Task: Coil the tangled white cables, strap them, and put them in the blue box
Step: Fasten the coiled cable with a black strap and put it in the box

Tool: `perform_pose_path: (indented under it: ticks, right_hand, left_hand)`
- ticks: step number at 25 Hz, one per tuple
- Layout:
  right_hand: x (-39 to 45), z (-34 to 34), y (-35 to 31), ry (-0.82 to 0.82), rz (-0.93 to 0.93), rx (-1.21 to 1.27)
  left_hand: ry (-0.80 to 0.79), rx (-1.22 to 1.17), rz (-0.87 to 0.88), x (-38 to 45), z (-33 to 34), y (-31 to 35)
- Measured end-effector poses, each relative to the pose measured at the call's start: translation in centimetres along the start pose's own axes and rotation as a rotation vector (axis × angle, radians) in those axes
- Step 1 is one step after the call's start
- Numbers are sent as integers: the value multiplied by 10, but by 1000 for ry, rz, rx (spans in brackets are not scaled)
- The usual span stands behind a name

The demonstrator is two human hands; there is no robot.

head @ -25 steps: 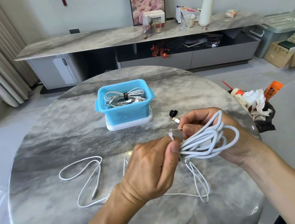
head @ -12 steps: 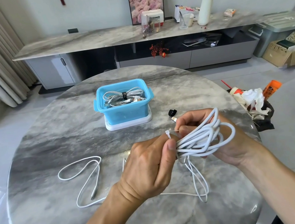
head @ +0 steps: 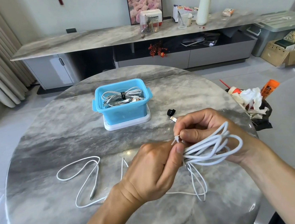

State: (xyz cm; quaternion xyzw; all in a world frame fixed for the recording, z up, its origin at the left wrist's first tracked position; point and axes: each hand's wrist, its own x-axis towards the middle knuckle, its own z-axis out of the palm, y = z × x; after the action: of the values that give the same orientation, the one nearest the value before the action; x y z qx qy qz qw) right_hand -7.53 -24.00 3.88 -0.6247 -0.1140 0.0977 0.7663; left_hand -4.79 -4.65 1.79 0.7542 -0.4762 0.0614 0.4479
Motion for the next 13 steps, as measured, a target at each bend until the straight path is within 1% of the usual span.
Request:
perform_pose_path:
  ticks: [3,7,8,9,11,13]
  right_hand:
    - [-3,-6,-1,-21,84,10]
    - [-5,-16,-12,-90,262,122]
    - [-6,-16,-14,-89,267,75]
    - [-7,-15,-15,-71,239,-27]
    - [-8,-9,-16,10,146,-312]
    - [-8,-3,-14,90,116,-536]
  left_hand:
    - [-32,41,-7,2,-2,-2]
    - [-71,183,-41,2,-4,-5]
    - [-85,226,-49,2,-4,-6]
    - [-102,265,-60,2,-3,-8]
    - [-140,329,-88,1,0,-12]
    - [-171,377,-94,-1,6,-16]
